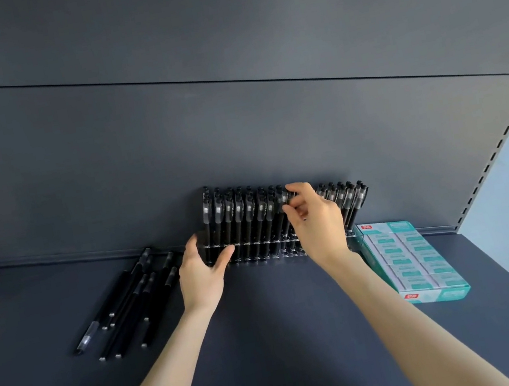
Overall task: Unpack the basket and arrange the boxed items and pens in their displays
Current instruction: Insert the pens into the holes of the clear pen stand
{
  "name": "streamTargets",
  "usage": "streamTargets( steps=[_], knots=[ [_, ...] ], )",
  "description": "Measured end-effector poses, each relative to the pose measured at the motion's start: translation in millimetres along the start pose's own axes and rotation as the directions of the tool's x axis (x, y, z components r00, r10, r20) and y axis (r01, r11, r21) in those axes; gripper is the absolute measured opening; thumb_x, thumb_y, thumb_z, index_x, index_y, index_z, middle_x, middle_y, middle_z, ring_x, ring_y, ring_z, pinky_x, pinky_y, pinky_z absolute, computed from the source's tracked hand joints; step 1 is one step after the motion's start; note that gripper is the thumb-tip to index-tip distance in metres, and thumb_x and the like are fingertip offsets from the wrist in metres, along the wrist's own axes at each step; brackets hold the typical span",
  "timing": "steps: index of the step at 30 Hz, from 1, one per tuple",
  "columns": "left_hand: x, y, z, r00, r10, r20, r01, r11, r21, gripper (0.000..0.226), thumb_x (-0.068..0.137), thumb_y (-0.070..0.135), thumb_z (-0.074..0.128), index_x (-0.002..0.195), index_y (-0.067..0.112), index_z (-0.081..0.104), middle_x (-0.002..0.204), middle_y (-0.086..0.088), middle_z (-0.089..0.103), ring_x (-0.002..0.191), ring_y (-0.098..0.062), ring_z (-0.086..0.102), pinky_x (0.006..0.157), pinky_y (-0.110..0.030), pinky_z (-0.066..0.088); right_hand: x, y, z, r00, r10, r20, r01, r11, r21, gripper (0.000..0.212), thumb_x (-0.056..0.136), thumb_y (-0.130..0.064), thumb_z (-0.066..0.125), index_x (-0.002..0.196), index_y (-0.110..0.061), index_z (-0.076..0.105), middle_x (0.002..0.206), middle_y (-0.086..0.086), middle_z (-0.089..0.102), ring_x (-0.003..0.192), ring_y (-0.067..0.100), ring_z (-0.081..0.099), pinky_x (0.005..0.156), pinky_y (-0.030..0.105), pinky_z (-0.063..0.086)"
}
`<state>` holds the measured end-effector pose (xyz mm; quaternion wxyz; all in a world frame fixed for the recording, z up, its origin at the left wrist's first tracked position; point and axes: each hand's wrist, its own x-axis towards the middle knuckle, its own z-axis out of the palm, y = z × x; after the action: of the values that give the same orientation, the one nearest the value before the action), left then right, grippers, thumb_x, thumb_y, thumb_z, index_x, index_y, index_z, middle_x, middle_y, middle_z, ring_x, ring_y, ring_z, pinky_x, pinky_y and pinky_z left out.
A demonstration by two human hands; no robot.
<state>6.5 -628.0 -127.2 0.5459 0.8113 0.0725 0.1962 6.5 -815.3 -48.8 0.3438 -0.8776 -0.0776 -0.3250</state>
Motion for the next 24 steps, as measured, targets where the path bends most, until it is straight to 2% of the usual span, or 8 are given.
streamTargets(
  steps=[5, 9, 16, 20, 23, 24],
  knots=[
    [-2, 2, -2, 1.0, -0.009, 0.01, 0.009, 1.0, 0.002, 0.077, 0.08, 0.04, 0.072, 0.141, 0.007, 0.038, 0.135, -0.011, 0.055, 0.128, -0.026, 0.047, 0.098, -0.029, 0.038, 0, -3, 0, 0.995, 0.015, 0.099, -0.008, 0.998, -0.07, 0.025, 0.089, -0.013, 0.059, 0.114, -0.017, 0.056, 0.081, -0.004, 0.065, 0.076, 0.022, 0.06, 0.074, 0.039, 0.05],
    [-3, 3, -2, 0.999, -0.024, 0.022, 0.023, 1.0, 0.014, 0.079, 0.081, 0.042, 0.071, 0.143, 0.007, 0.036, 0.138, -0.011, 0.053, 0.13, -0.027, 0.045, 0.097, -0.029, 0.037, -7, 0, 0, 0.996, 0.039, 0.085, -0.033, 0.997, -0.069, 0.028, 0.09, -0.013, 0.058, 0.117, -0.018, 0.056, 0.082, -0.004, 0.066, 0.076, 0.022, 0.061, 0.072, 0.039, 0.05],
    [-7, 11, -8, 0.996, -0.066, 0.055, 0.065, 0.997, 0.034, 0.086, 0.084, 0.038, 0.07, 0.147, 0.001, 0.024, 0.15, -0.017, 0.034, 0.138, -0.028, 0.033, 0.11, -0.035, 0.028, -21, -2, -10, 0.997, 0.019, 0.073, -0.021, 0.999, 0.033, 0.037, 0.089, -0.012, 0.058, 0.125, -0.02, 0.055, 0.091, -0.009, 0.06, 0.071, 0.012, 0.057, 0.073, 0.033, 0.051],
    [-21, 15, -29, 1.0, 0.008, -0.03, -0.007, 0.999, 0.053, 0.06, 0.086, 0.026, 0.069, 0.136, 0.003, 0.043, 0.136, -0.014, 0.047, 0.124, -0.027, 0.047, 0.103, -0.035, 0.039, -40, -15, -9, 0.999, -0.011, 0.031, 0.005, 0.985, 0.173, 0.024, 0.09, -0.013, 0.059, 0.114, -0.012, 0.06, 0.087, -0.004, 0.062, 0.069, 0.012, 0.055, 0.068, 0.035, 0.052],
    [-34, 9, -56, 0.986, 0.104, -0.127, -0.077, 0.977, 0.2, 0.033, 0.087, 0.015, 0.066, 0.117, 0.005, 0.059, 0.117, -0.013, 0.055, 0.109, -0.03, 0.055, 0.09, -0.031, 0.041, -54, -31, 5, 0.996, 0.014, 0.093, -0.035, 0.973, 0.227, 0.017, 0.092, -0.014, 0.057, 0.107, -0.011, 0.063, 0.088, -0.003, 0.063, 0.073, 0.012, 0.056, 0.069, 0.032, 0.052],
    [-37, 6, -66, 0.981, 0.117, -0.155, -0.074, 0.963, 0.259, 0.028, 0.086, 0.014, 0.066, 0.113, 0.005, 0.061, 0.113, -0.014, 0.056, 0.106, -0.031, 0.055, 0.089, -0.034, 0.041, -58, -38, 12, 0.991, 0.03, 0.129, -0.059, 0.971, 0.232, 0.015, 0.092, -0.015, 0.057, 0.105, -0.012, 0.064, 0.089, -0.003, 0.063, 0.074, 0.011, 0.056, 0.07, 0.031, 0.052]
  ],
)
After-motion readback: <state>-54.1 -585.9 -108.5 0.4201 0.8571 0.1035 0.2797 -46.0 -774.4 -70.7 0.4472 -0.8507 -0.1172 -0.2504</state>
